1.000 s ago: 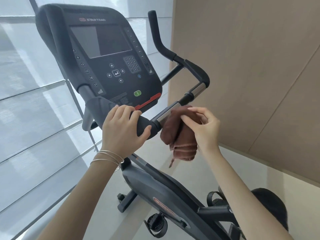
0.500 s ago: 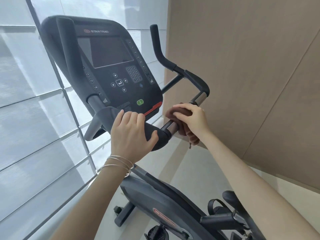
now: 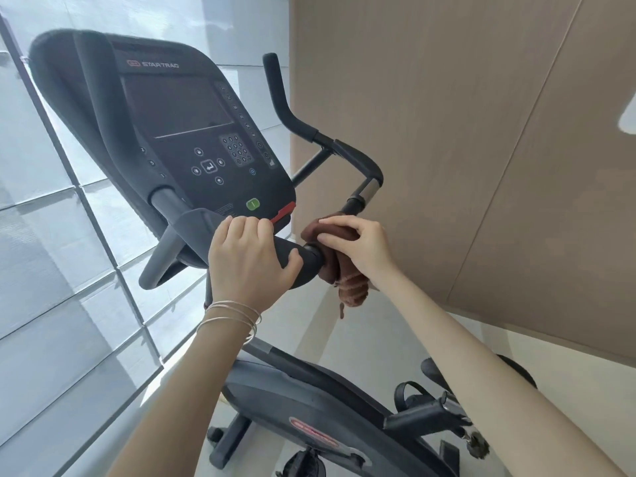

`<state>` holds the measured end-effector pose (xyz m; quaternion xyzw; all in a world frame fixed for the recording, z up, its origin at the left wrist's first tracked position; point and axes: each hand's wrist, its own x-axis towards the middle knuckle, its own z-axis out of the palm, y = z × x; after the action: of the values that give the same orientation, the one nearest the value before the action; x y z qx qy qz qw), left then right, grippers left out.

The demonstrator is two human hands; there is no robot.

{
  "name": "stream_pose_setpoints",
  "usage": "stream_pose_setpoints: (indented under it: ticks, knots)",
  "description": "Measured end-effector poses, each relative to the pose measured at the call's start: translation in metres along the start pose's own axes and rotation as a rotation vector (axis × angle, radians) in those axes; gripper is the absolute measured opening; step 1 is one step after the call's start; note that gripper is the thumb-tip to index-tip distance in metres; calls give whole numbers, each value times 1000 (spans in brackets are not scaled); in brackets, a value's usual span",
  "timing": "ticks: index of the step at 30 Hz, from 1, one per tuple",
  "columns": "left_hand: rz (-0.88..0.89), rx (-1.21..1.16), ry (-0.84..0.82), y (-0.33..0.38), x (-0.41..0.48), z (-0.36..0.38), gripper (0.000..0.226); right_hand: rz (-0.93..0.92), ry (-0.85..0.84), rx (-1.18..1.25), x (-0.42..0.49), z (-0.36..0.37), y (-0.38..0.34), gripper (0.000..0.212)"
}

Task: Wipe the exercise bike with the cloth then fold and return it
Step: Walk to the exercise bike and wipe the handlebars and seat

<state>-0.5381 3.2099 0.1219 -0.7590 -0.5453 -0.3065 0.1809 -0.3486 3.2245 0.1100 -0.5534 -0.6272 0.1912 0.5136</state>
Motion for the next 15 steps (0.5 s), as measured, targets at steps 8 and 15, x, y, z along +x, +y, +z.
stream_pose_setpoints:
  ticks: [8, 15]
  knots:
    - [-7, 30, -65, 0, 0, -2, 42, 66, 97, -75, 14, 3, -4, 21]
    - [-1, 33, -7, -1, -1, 1, 41, 12, 34, 43, -37, 8, -2, 28]
